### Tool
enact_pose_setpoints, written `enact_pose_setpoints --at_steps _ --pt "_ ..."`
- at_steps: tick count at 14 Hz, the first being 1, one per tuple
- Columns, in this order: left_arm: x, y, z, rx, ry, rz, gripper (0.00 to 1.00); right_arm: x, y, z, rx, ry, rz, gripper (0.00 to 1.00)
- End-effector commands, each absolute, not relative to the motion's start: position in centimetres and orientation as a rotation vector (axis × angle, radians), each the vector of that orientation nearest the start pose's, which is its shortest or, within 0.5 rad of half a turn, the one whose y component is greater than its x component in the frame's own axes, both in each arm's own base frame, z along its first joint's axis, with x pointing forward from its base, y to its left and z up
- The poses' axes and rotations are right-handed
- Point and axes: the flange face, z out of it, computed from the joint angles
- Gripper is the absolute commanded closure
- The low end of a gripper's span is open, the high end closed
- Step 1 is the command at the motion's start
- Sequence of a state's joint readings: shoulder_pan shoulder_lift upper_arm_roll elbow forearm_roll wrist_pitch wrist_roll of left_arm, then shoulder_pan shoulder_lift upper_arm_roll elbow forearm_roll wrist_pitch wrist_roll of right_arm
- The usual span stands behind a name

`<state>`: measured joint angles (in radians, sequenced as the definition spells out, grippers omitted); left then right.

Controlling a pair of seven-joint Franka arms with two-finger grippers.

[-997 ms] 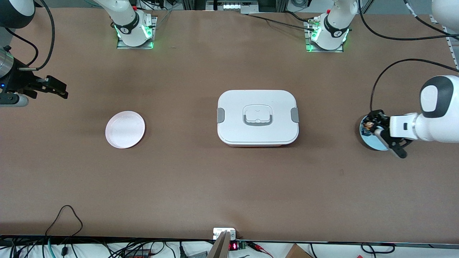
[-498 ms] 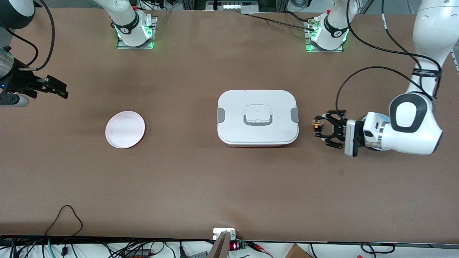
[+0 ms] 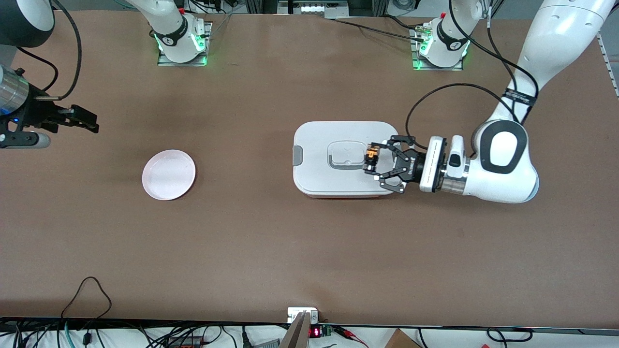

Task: Transfer orange switch to right arm and place
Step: 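Grasp the orange switch with the left gripper and lift it, then carry the switch over the box while the right gripper reaches toward it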

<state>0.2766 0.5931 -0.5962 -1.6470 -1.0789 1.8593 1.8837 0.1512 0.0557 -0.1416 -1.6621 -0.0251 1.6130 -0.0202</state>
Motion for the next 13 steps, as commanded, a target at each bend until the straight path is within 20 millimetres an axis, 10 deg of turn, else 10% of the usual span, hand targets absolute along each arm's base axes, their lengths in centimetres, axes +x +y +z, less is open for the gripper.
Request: enact_pose_setpoints --at_steps 1,10,13 --pt "62.7 -27.5 39.3 1.295 -1.387 0.970 1.00 55.9 2.4 55.4 -3.100 -0.077 0.261 0.00" --pt "57.3 -38.2 40.6 1.434 -1.388 1.078 1.00 55.9 5.9 54.0 -2.696 -0.034 0.350 0.00" --pt "57.0 -39.0 40.4 1.454 -1.400 1.091 1.00 55.8 7.5 53.4 -2.591 -0.025 0.419 0.00"
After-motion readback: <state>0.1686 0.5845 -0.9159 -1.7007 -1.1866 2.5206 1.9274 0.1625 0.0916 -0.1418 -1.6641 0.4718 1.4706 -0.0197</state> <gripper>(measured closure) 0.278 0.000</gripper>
